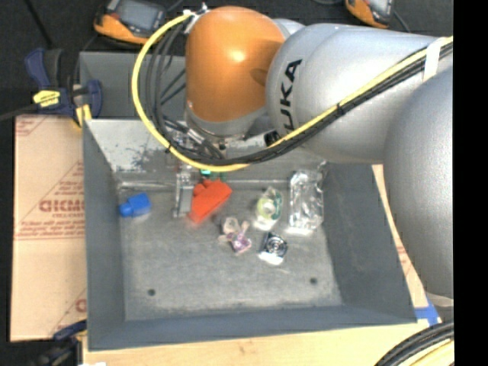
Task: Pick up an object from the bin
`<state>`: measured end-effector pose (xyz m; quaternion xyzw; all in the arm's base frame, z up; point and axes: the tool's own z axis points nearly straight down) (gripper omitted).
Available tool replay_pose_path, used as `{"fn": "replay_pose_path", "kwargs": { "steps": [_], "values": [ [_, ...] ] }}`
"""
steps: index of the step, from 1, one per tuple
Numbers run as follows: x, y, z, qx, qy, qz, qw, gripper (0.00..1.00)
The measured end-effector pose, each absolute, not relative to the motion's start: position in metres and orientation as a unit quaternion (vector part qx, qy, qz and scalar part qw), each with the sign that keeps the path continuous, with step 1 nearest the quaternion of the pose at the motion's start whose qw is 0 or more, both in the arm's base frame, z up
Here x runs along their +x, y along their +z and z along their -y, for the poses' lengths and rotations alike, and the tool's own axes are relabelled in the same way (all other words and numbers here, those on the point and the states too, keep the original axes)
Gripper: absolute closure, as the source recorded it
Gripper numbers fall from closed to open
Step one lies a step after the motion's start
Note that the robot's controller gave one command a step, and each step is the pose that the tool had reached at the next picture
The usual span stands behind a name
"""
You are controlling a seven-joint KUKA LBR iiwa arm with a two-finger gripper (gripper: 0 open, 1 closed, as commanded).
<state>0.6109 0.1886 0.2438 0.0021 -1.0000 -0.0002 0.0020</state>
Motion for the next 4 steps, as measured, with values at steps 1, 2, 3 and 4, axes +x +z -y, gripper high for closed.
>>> {"fn": "replay_pose_path", "kwargs": {
  "steps": [1, 2, 3, 4],
  "values": [
    [0.632, 0.069, -0.236, 0.030, -0.002, 1.000, -0.003, 0.00],
    [0.633, 0.103, -0.237, 0.050, -0.001, 0.999, -0.004, 0.00],
    [0.623, 0.107, -0.236, 0.056, -0.001, 0.998, -0.001, 0.00],
    [0.624, 0.072, -0.237, 0.094, 0.000, 0.996, -0.003, 0.00]
  ]
}}
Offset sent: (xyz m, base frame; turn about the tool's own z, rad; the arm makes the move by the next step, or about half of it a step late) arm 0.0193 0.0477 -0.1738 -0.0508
